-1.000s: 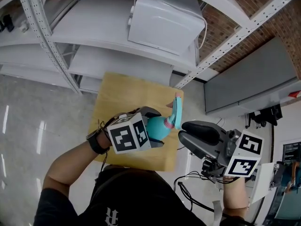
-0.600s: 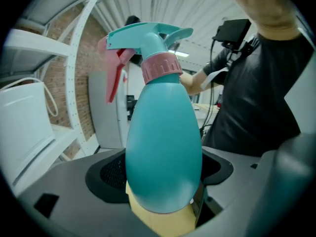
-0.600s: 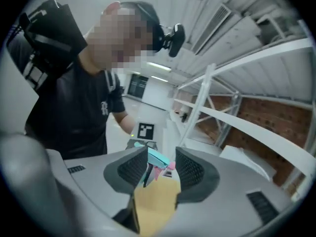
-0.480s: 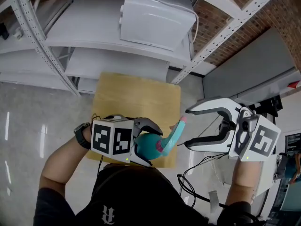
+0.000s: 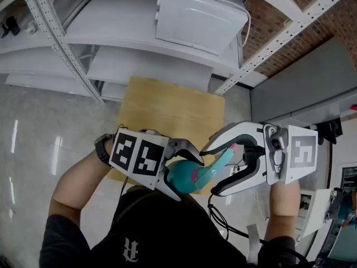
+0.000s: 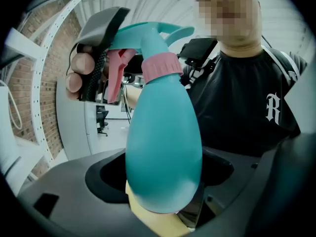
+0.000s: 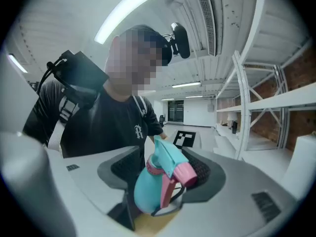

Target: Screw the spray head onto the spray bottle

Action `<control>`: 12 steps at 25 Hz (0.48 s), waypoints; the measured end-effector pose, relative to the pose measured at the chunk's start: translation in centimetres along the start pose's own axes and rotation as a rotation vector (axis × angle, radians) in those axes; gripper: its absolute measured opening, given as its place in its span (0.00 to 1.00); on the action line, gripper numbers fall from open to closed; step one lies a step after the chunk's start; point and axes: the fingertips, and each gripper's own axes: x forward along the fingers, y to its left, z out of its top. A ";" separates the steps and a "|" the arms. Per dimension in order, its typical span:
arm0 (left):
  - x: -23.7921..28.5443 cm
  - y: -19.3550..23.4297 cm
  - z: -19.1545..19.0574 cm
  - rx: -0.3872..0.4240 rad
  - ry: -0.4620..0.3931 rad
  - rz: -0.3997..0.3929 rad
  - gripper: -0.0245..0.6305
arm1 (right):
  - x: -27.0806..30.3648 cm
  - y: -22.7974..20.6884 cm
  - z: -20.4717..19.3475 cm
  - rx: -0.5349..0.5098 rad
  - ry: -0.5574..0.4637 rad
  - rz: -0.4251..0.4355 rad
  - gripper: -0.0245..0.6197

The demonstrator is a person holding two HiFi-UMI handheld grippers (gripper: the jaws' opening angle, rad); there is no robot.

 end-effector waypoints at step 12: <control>-0.7 2.5 -1.8 -0.098 0.051 0.111 0.65 | -0.4 -1.7 -1.9 0.178 0.193 -0.175 0.22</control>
